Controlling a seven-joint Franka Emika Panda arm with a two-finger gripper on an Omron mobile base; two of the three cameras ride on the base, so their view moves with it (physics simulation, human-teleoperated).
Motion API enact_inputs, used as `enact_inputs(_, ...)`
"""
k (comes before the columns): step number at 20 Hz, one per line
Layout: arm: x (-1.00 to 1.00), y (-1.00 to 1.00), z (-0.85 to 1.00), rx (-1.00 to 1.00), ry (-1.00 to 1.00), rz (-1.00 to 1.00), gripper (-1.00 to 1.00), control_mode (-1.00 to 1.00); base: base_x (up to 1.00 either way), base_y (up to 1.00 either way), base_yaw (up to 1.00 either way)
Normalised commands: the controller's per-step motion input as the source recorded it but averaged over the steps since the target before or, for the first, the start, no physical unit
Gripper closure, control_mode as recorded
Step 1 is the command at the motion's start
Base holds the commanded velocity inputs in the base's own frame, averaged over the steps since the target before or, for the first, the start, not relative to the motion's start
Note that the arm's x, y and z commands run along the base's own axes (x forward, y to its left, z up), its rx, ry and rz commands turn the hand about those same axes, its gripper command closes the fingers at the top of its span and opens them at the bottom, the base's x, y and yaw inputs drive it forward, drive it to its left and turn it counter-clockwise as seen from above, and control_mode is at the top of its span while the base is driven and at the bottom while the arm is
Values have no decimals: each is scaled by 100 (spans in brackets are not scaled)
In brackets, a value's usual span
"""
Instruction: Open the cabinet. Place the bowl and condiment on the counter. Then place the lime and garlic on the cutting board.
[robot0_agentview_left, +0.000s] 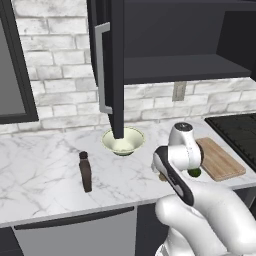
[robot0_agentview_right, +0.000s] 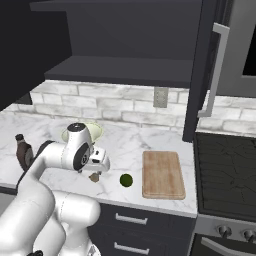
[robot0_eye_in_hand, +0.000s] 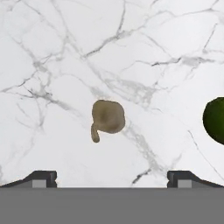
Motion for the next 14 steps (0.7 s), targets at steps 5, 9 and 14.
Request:
enact_inputs(5, 3, 0, -43, 0, 0, 1, -100, -100, 0, 0, 0)
enact_inputs(9, 2, 0, -41, 0, 0, 0, -100, -100, 0, 0, 0)
enact_inputs(14, 0, 1, -37, 0, 0, 0, -100, -100, 0, 0, 0)
